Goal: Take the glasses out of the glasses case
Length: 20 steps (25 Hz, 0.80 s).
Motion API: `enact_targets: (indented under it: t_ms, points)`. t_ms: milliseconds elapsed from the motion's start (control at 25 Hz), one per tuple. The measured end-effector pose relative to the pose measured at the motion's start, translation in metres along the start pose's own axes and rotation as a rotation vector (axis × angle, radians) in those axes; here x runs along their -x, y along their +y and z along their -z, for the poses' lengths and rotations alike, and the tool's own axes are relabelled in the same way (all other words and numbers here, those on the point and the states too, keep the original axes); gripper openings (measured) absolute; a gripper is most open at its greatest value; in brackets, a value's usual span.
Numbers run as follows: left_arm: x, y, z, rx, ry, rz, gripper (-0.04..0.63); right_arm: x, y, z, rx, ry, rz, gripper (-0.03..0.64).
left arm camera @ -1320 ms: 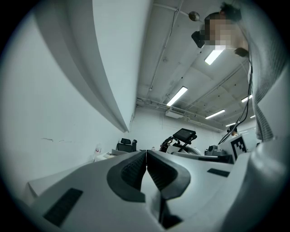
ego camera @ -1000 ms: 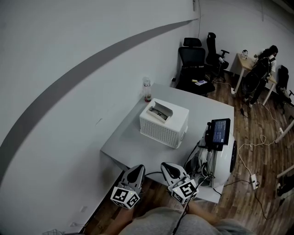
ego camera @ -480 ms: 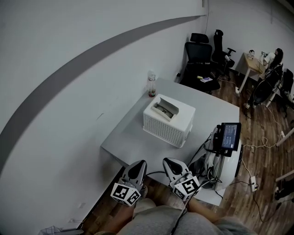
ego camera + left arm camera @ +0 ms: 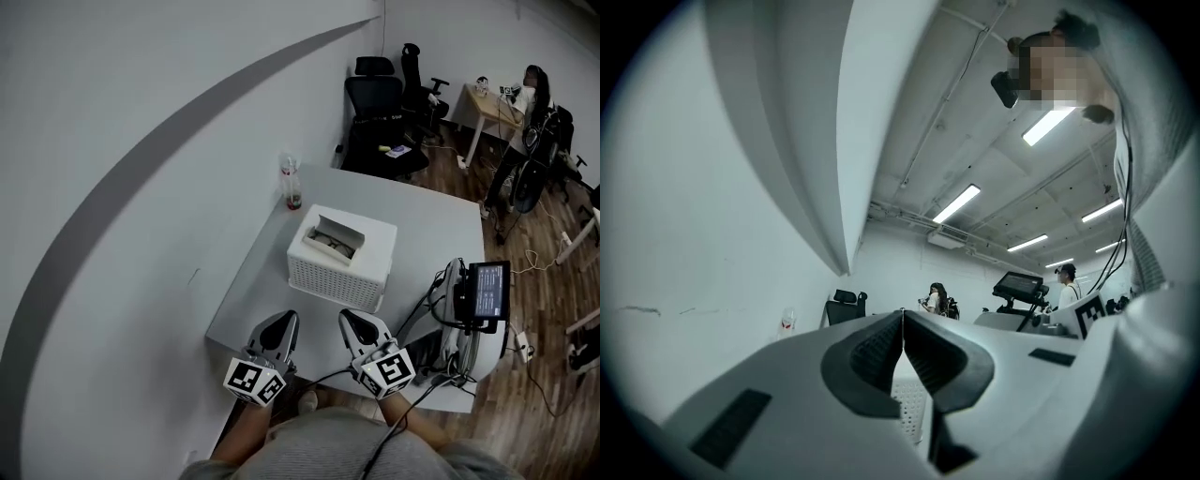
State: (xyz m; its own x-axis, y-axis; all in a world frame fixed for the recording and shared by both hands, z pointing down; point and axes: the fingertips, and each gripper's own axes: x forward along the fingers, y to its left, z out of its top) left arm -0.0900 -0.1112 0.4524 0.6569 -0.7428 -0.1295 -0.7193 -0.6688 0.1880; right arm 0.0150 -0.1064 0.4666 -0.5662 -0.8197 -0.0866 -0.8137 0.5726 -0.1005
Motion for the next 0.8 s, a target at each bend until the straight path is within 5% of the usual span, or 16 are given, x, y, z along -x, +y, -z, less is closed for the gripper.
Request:
enact_targets:
  t_ms: [800]
  points:
    - [-0.032, 0.039, 0.003, -0.010, 0.056, 0.176, 0.012, -0.045, -0.023, 0.014, 0.032, -0.026, 0.149, 0.015]
